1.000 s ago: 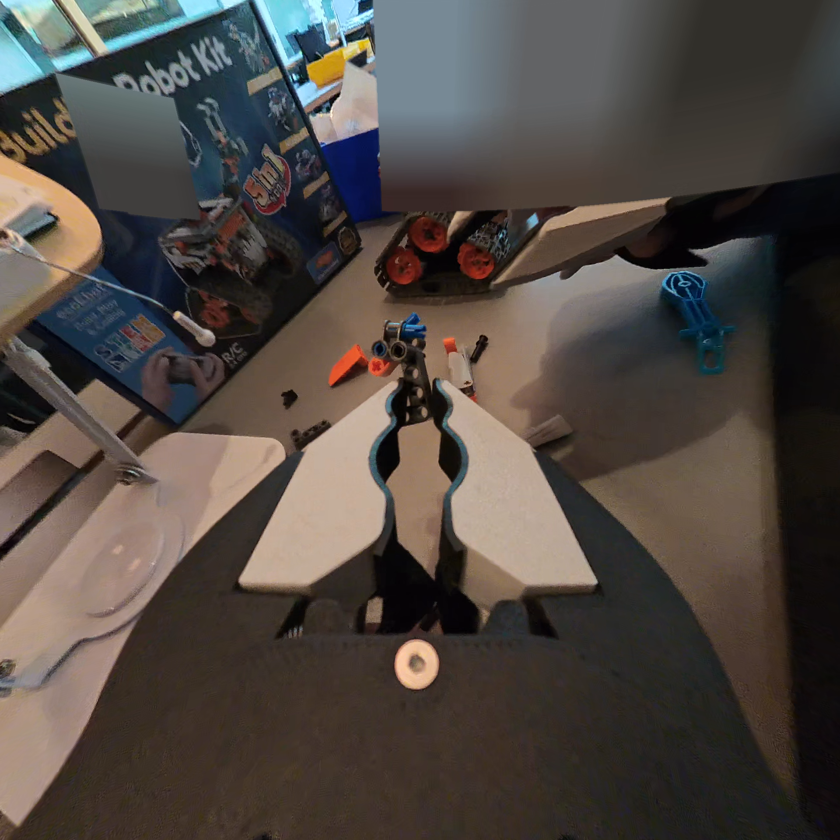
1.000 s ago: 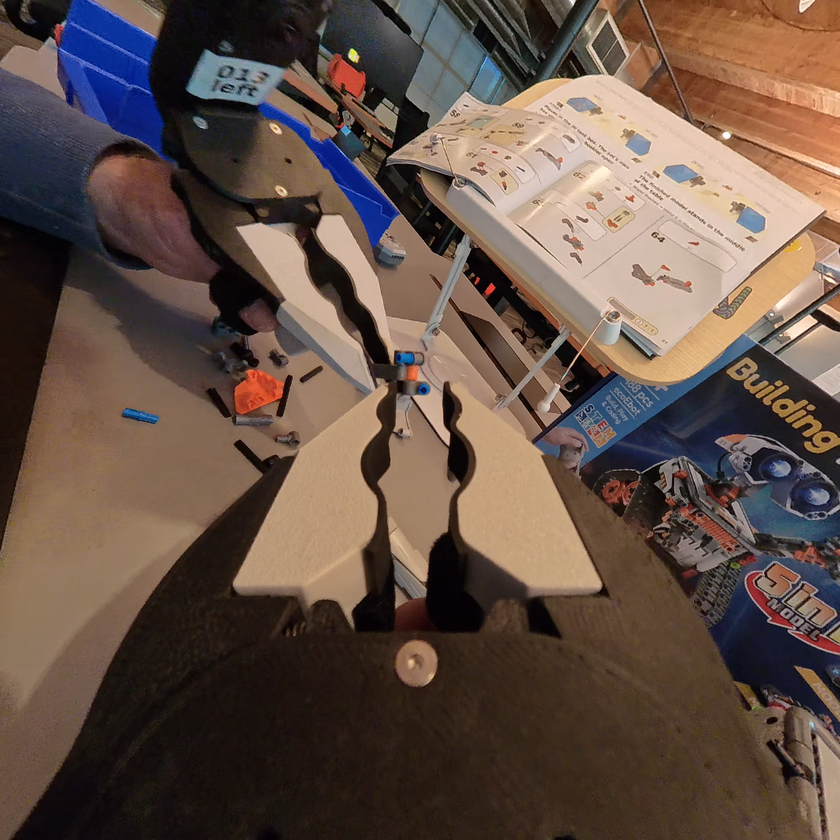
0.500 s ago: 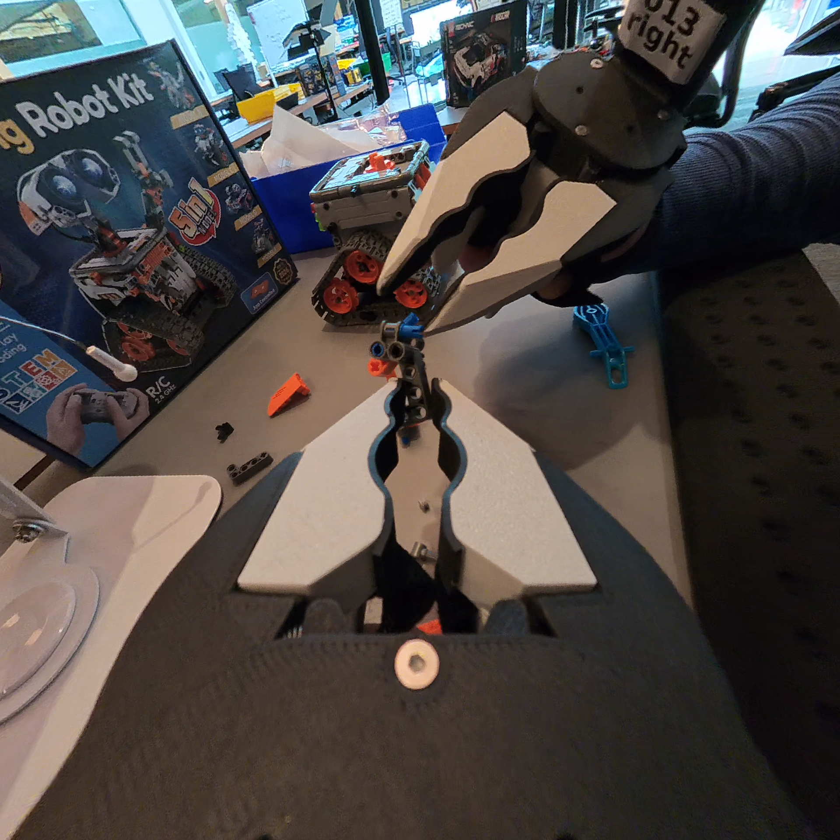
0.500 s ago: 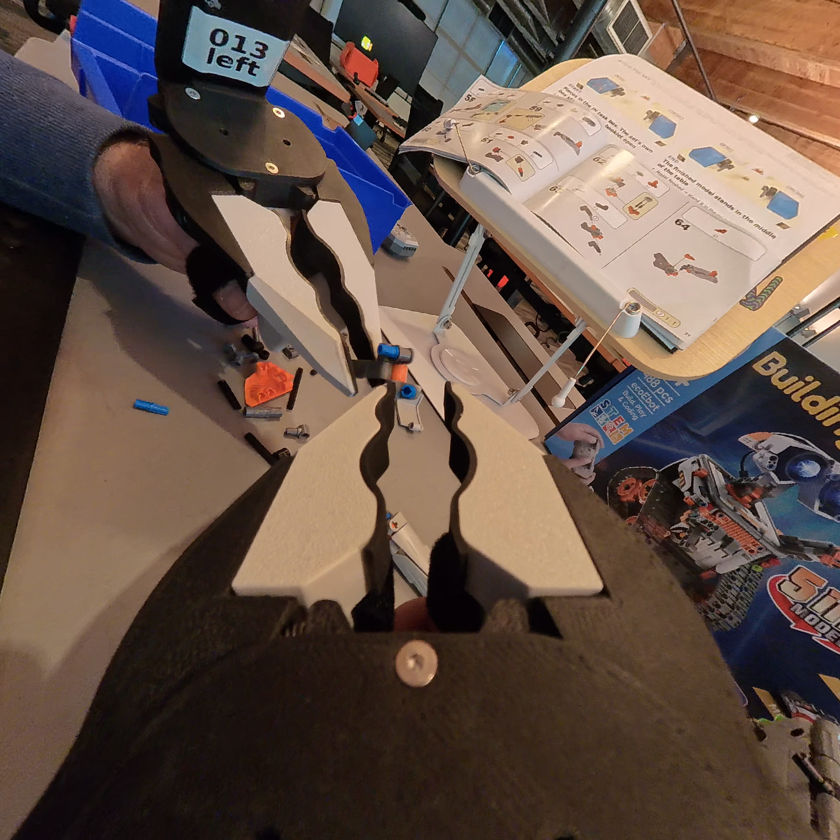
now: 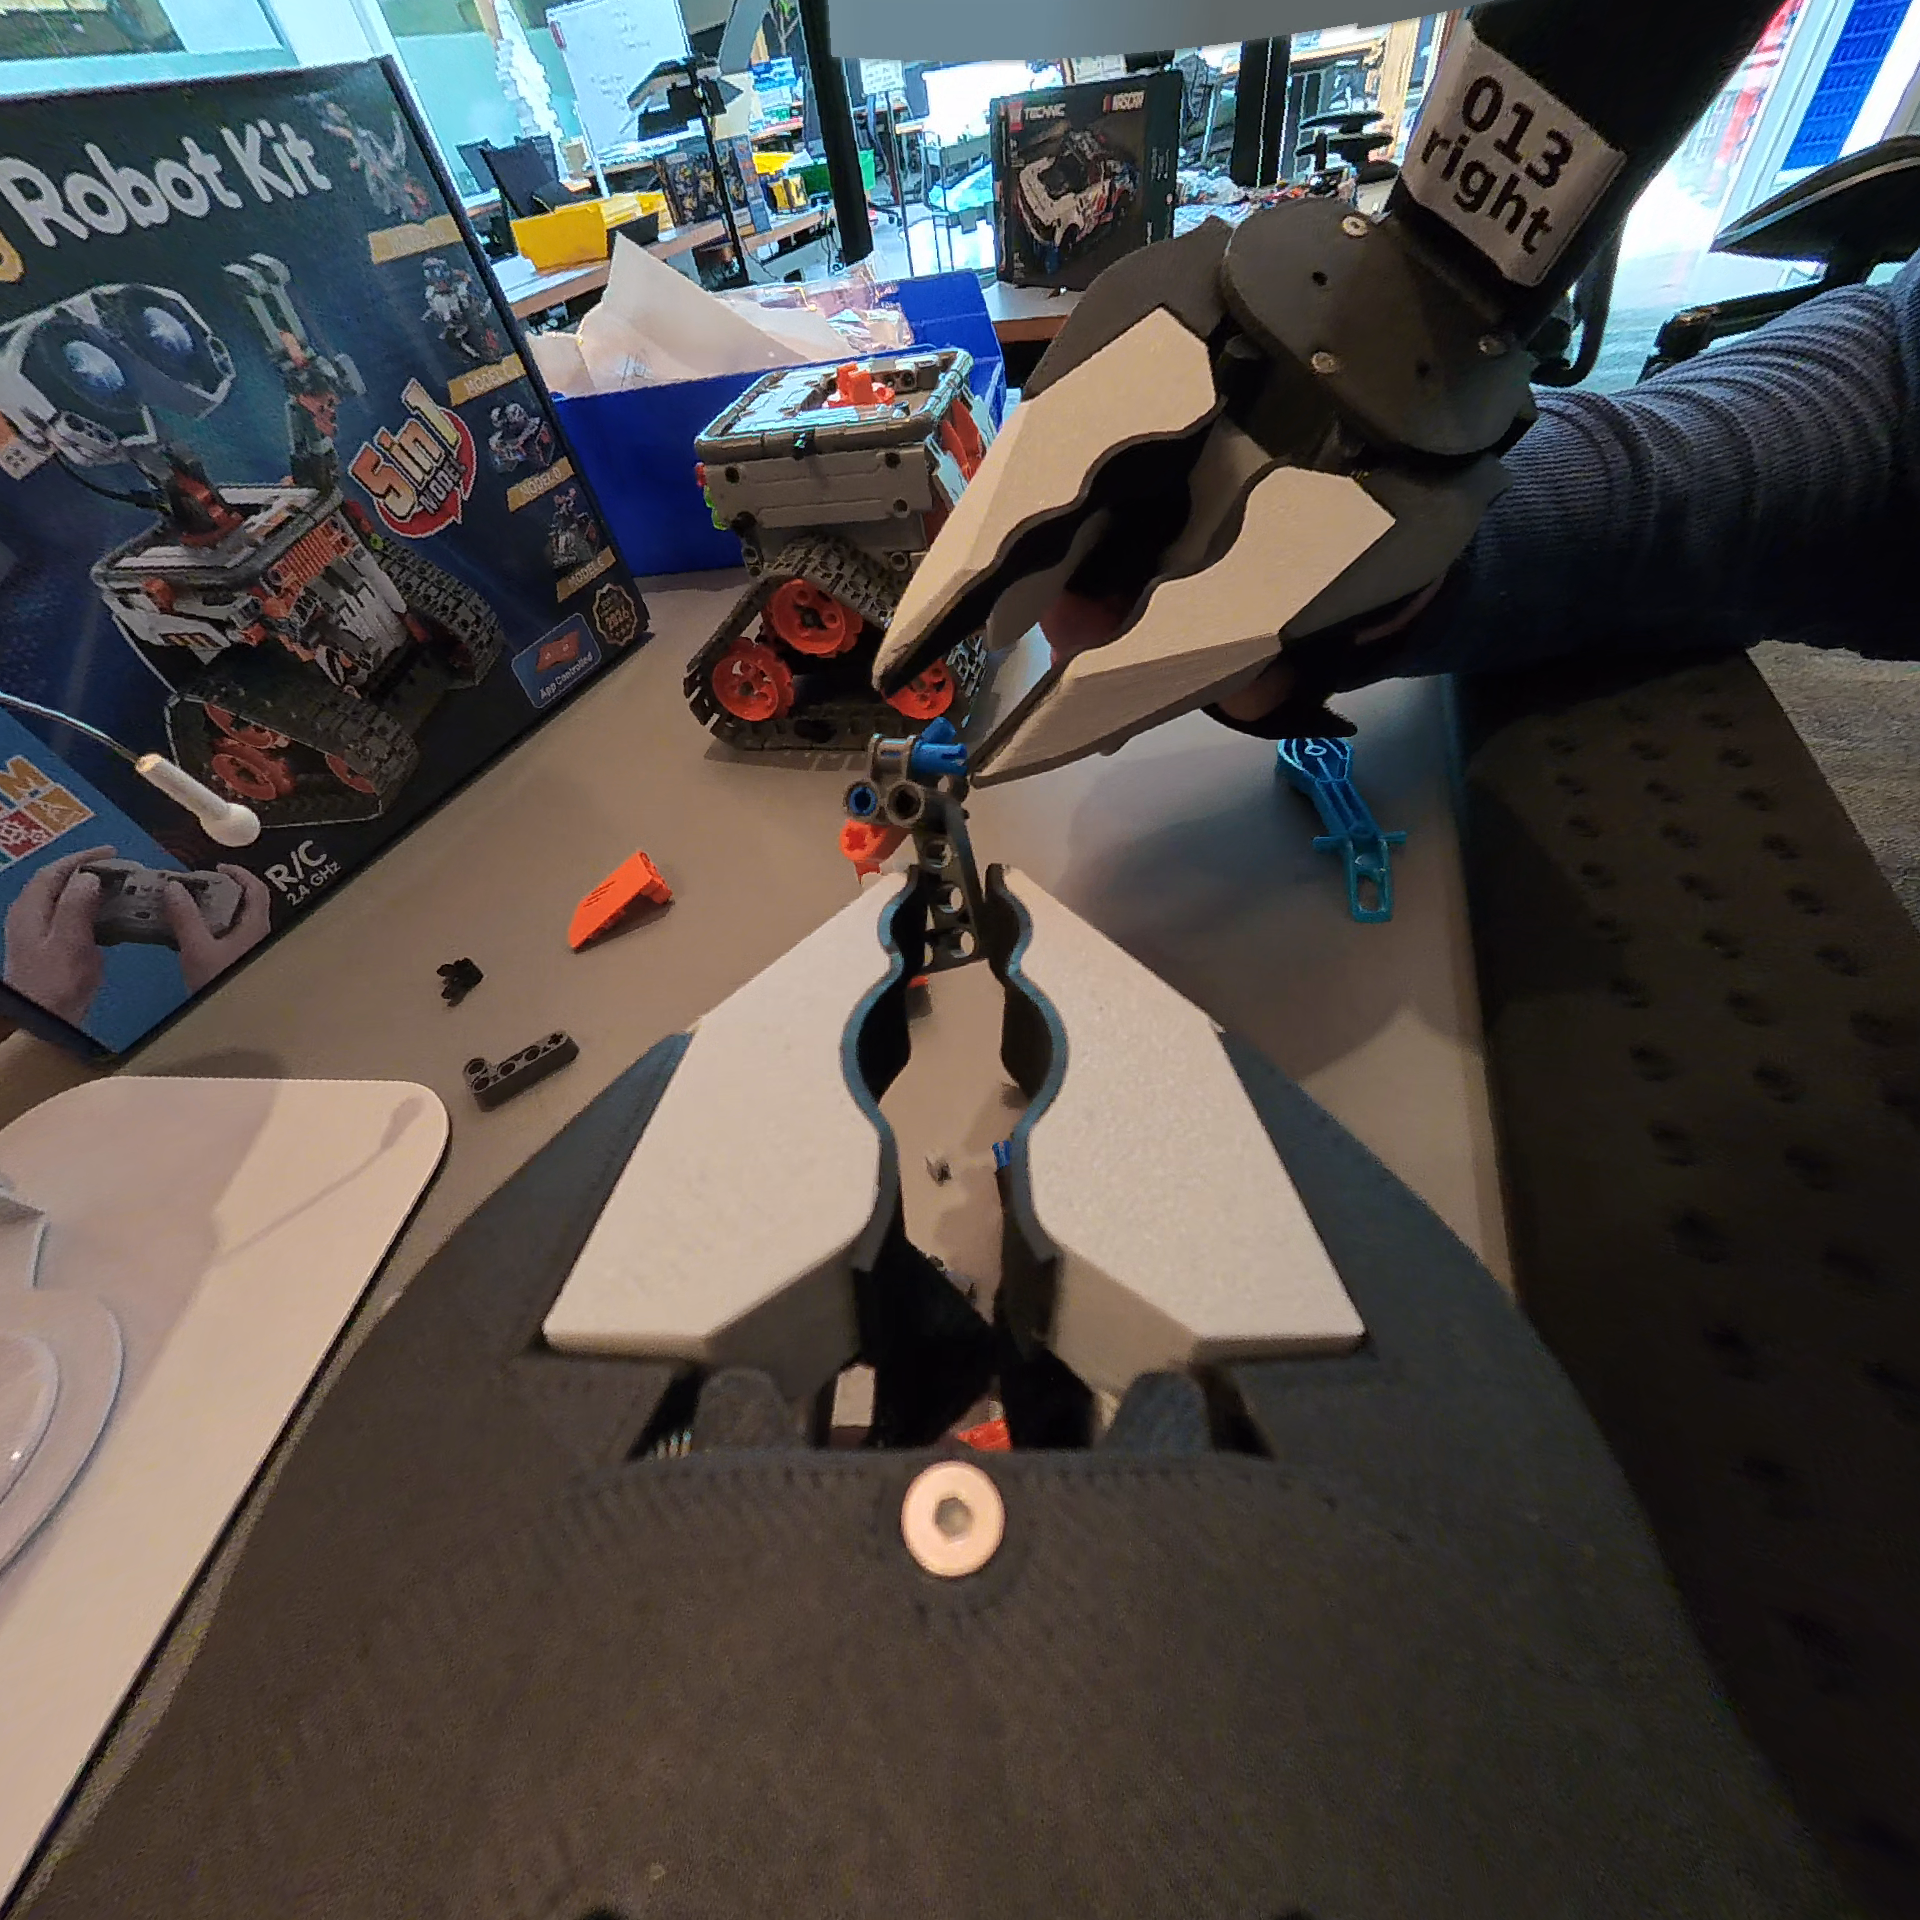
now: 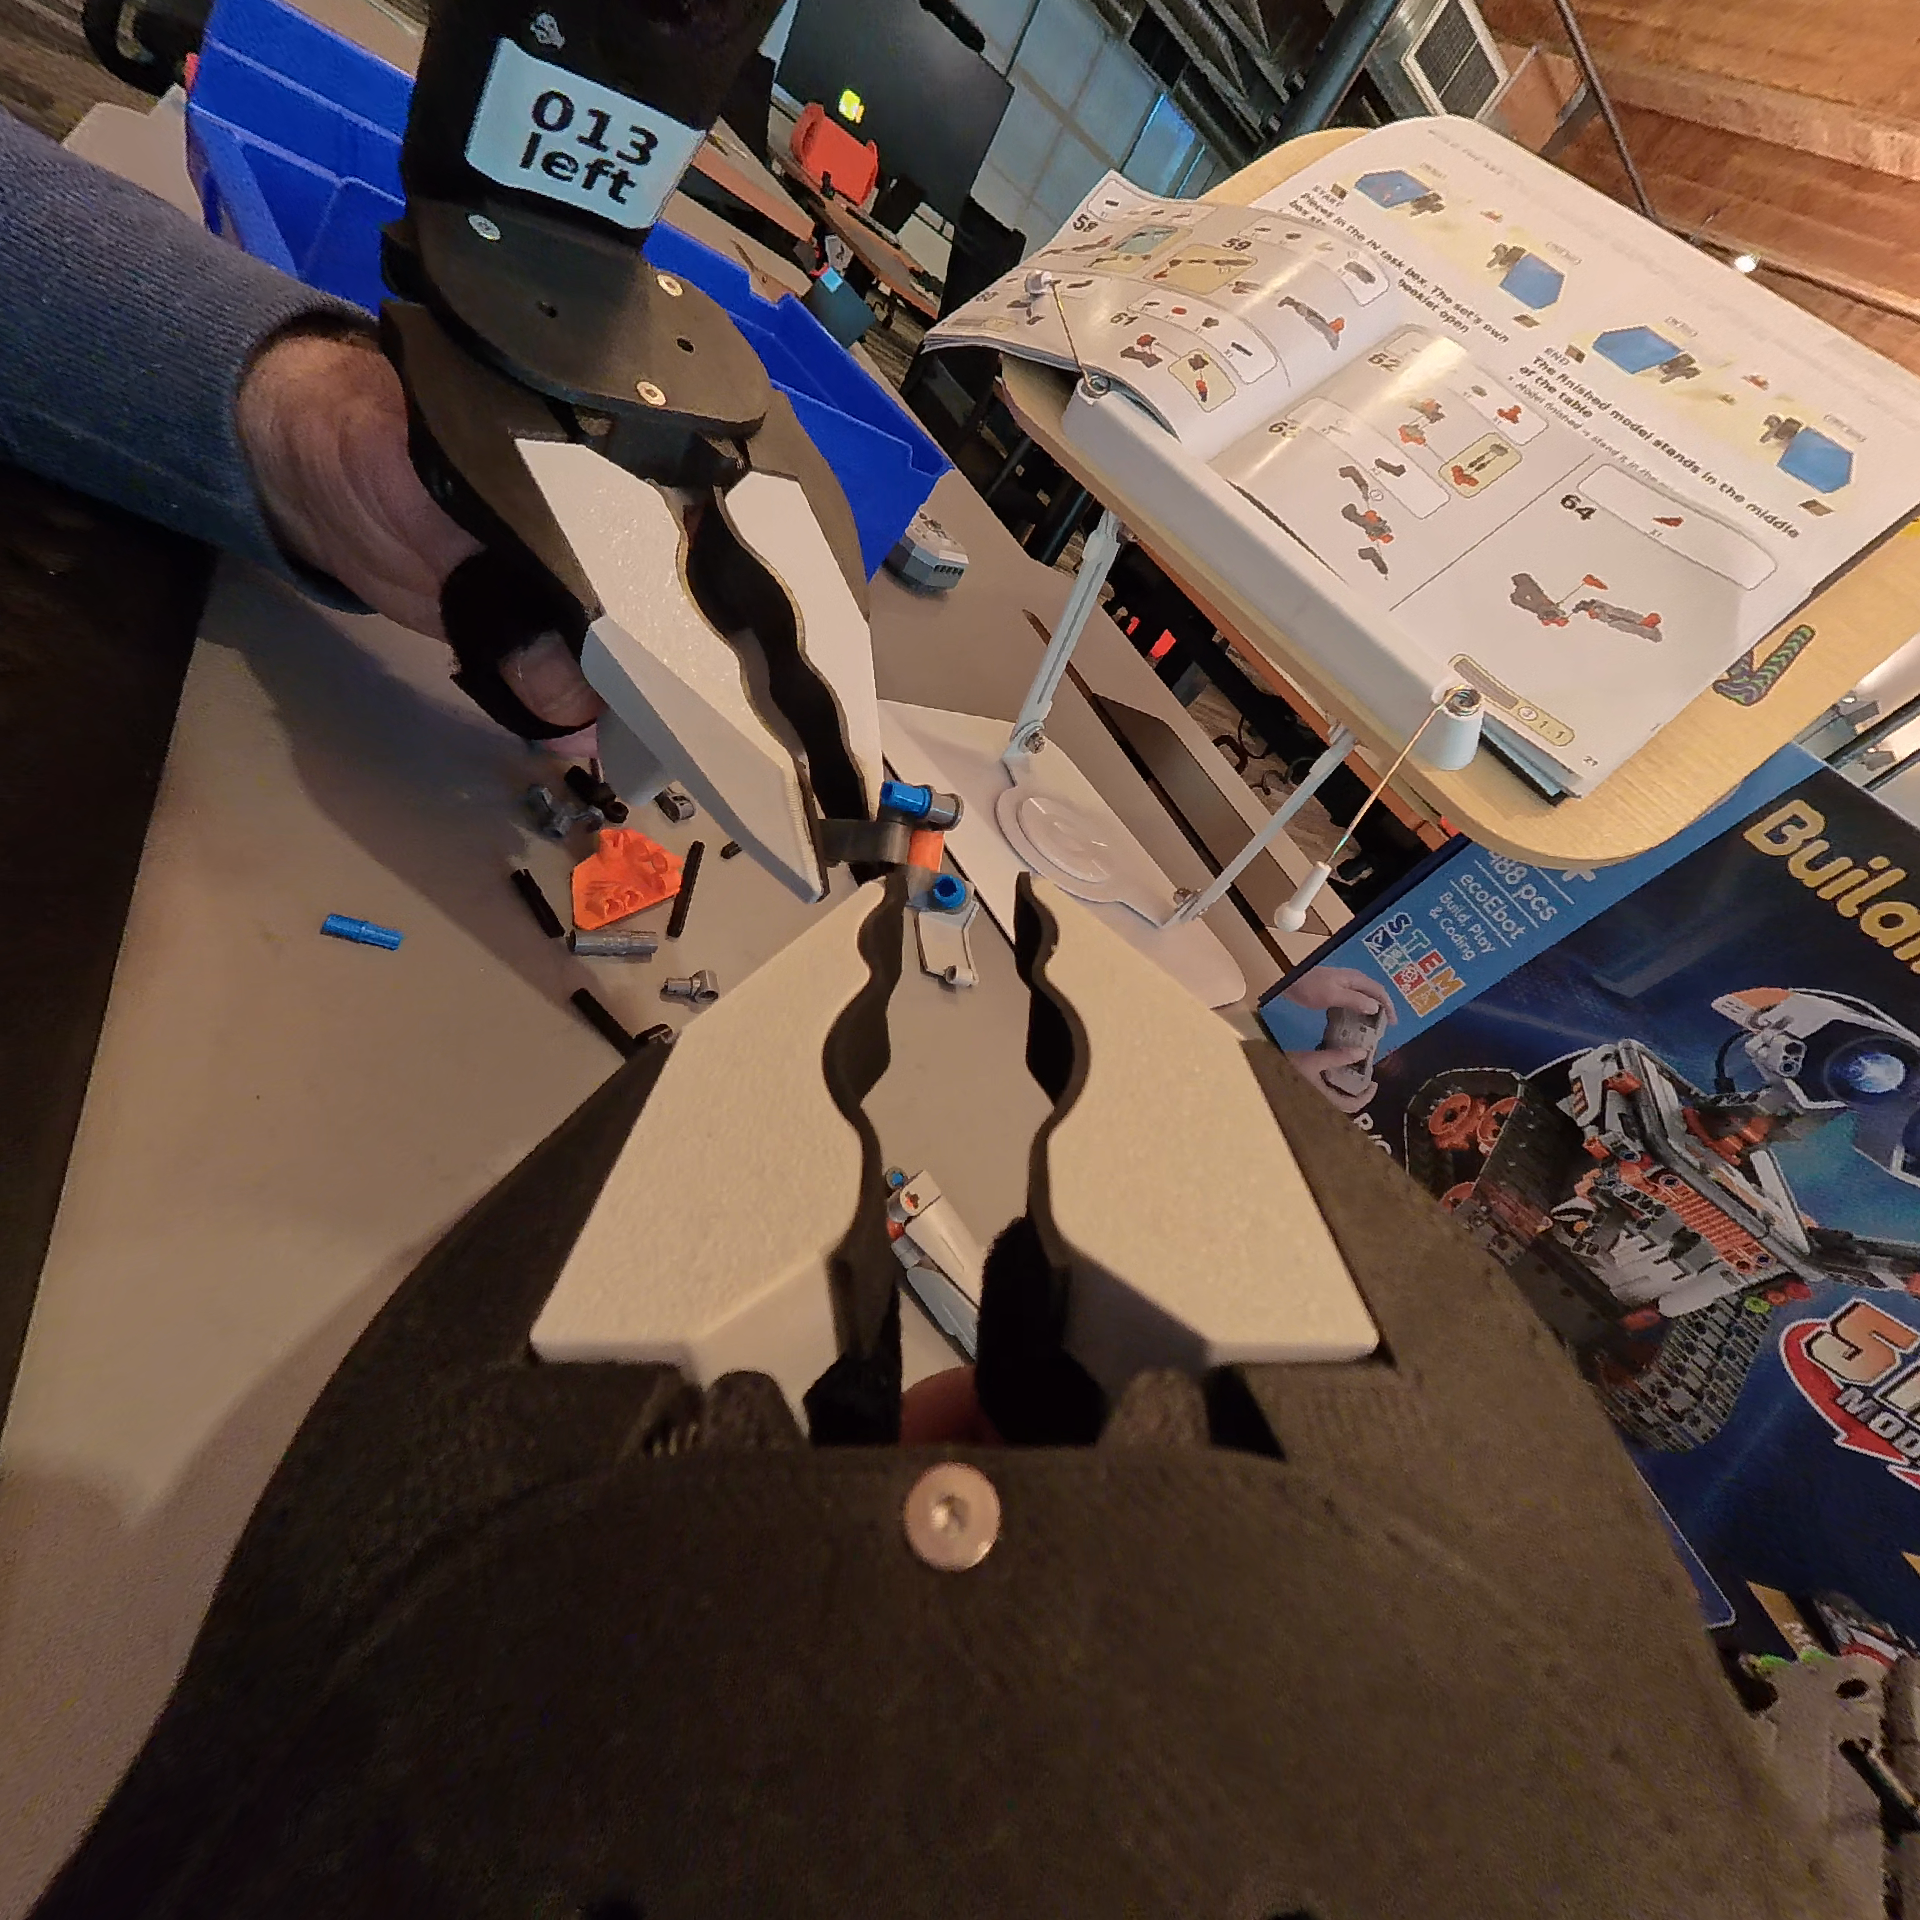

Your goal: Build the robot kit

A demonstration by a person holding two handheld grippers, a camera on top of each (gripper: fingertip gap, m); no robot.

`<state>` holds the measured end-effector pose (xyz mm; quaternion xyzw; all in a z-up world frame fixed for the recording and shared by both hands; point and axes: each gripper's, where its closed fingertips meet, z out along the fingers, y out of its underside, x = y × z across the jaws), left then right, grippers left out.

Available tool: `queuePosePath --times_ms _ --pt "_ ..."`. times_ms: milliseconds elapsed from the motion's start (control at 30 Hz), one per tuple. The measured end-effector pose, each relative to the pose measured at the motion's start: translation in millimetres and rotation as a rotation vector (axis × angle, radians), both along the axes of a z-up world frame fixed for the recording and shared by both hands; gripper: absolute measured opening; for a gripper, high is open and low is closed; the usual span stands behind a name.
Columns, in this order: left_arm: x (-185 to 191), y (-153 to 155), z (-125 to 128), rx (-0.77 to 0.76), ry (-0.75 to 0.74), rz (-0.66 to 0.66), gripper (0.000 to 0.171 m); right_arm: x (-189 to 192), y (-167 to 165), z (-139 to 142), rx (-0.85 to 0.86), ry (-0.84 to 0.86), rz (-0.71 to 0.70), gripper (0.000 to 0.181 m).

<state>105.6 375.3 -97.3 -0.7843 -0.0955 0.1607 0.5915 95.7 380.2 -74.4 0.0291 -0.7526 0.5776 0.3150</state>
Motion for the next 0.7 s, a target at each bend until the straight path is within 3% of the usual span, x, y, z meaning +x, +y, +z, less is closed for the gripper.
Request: queuePosePath --times_ms 700 --pt "1.0 0.1 -0.1 0.028 -0.056 -0.018 0.009 0.2 0.3 -1.3 0.001 -0.009 0.006 0.019"
